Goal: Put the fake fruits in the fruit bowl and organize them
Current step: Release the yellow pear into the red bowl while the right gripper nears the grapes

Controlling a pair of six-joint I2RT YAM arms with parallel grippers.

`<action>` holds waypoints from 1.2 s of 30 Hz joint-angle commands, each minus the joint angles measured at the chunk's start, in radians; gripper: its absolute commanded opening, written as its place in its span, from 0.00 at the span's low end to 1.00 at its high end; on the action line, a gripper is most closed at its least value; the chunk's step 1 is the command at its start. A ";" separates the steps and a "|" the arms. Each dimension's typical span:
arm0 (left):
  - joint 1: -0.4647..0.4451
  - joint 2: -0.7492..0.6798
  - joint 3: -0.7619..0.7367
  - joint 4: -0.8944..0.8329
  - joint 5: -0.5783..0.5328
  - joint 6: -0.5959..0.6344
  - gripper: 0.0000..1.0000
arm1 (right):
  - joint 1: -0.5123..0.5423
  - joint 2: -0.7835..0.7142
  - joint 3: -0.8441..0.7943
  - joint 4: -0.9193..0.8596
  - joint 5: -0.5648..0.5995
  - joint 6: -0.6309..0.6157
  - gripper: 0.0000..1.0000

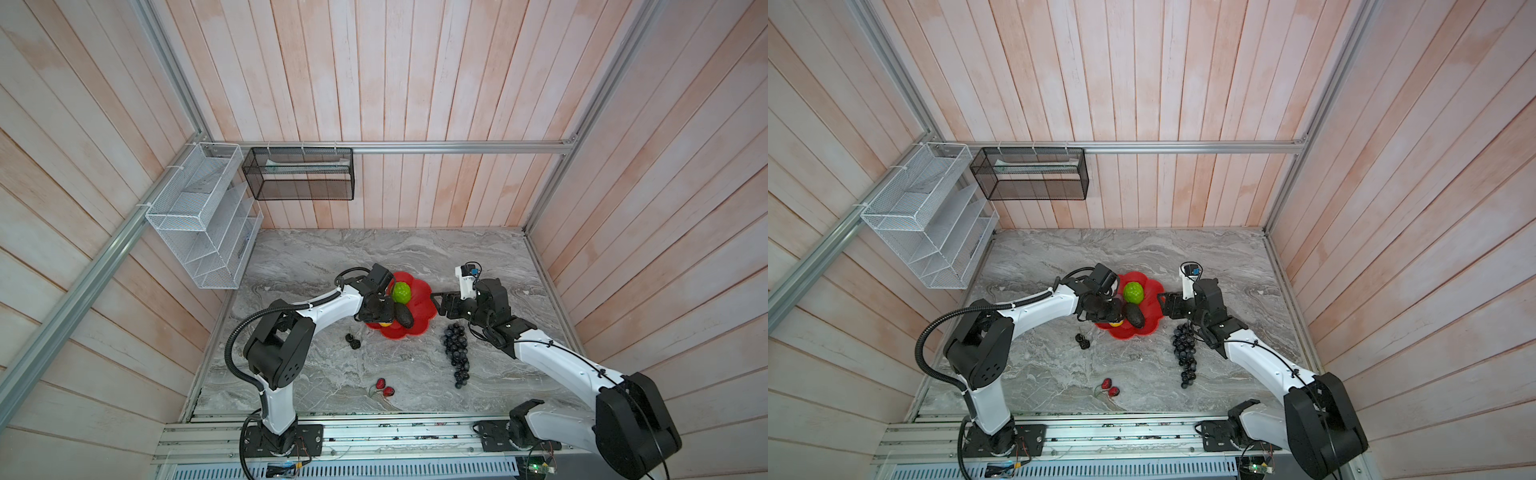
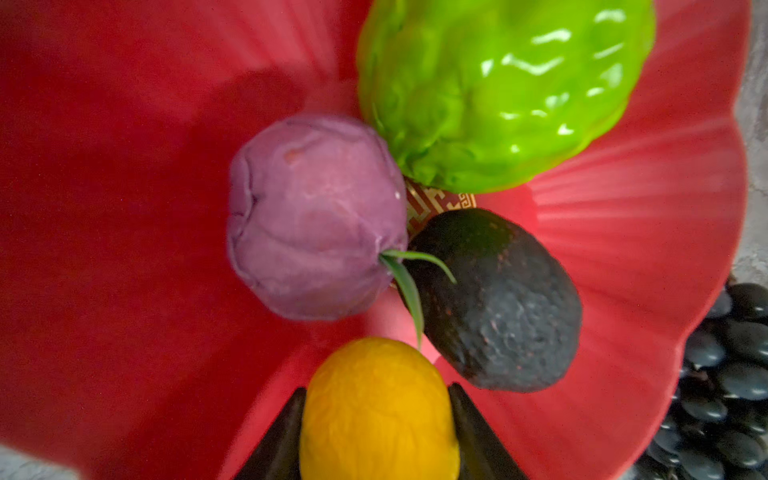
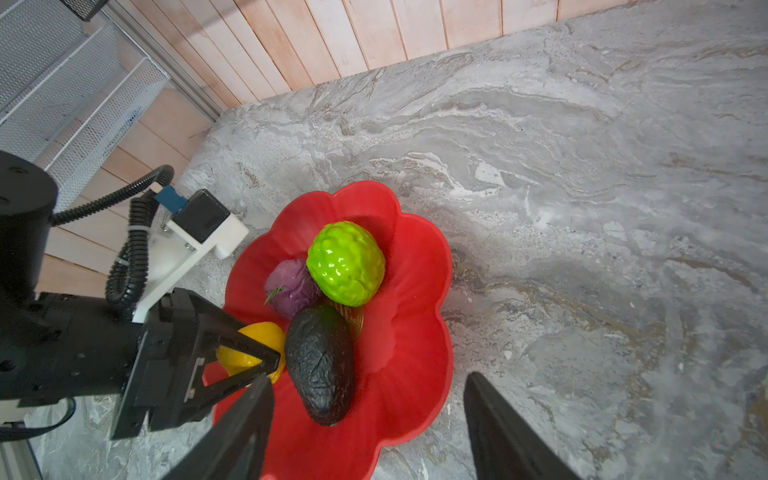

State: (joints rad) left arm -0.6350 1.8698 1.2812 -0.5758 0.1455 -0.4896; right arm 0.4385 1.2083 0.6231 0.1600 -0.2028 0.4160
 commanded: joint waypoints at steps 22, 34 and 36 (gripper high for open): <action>-0.034 -0.190 -0.083 0.036 -0.071 0.022 0.74 | -0.004 -0.147 -0.017 -0.246 0.094 -0.005 0.73; -0.053 -0.429 -0.278 0.138 -0.113 -0.013 0.74 | -0.022 -0.237 -0.025 -0.485 0.183 0.090 0.65; -0.049 -0.450 -0.296 0.161 -0.114 0.000 0.75 | -0.022 -0.235 -0.023 -0.514 0.172 0.113 0.62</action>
State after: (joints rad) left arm -0.6876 1.4548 1.0103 -0.4797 0.0563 -0.4934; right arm 0.4213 0.9794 0.5816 -0.2520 -0.0448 0.4820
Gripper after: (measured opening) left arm 0.745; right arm 0.628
